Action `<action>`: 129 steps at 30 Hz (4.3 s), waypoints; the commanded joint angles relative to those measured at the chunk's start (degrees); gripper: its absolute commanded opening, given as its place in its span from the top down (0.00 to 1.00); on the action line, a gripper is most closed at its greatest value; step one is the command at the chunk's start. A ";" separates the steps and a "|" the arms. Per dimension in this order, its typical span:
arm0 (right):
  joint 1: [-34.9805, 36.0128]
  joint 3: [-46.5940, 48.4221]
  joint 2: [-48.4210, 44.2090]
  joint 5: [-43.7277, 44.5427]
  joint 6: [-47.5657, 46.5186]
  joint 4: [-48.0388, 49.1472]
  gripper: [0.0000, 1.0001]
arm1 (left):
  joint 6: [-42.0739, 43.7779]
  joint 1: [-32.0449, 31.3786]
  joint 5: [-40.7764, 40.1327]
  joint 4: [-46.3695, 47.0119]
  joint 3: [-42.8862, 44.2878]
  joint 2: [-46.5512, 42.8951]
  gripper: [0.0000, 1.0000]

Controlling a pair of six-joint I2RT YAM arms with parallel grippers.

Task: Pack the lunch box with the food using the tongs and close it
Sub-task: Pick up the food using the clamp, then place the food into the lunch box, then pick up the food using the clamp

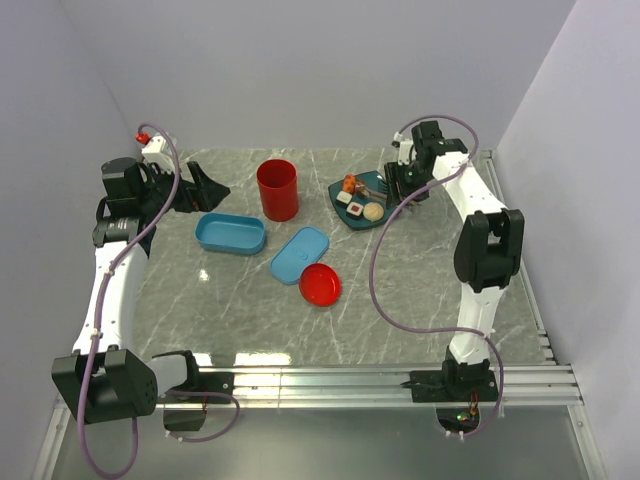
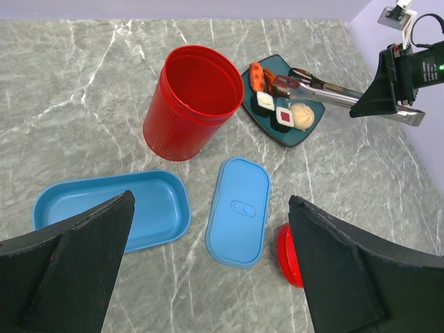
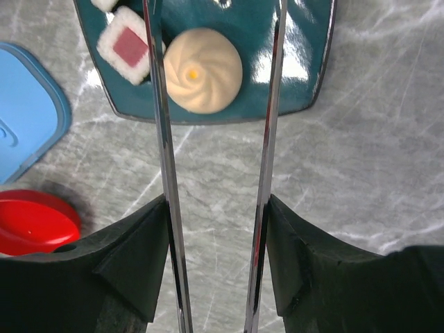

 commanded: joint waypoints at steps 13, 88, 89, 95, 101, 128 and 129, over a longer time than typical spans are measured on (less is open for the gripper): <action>2.88 5.49 1.62 1.23 0.33 1.94 0.43 | 1.24 0.19 0.50 1.48 0.04 0.25 0.01; 21.43 18.42 -3.92 -4.91 1.12 7.04 0.38 | -1.57 0.27 -4.25 2.62 1.09 0.60 0.01; 21.35 18.24 -4.27 -4.73 1.21 7.04 0.38 | -1.57 0.27 -4.16 2.71 1.27 0.61 0.01; 17.32 13.67 -8.49 0.88 5.16 9.59 0.38 | -1.66 0.36 -4.51 2.45 1.80 0.61 0.01; 10.11 7.87 -10.34 4.84 10.35 10.20 0.42 | -1.22 0.27 -5.91 2.53 1.27 0.17 0.01; 8.95 4.52 2.14 9.42 19.05 6.07 0.45 | -1.48 0.36 -5.83 3.32 0.48 1.31 0.01; 8.87 4.53 2.32 9.59 19.23 6.25 0.45 | -1.48 0.36 -5.83 3.32 0.39 1.31 0.01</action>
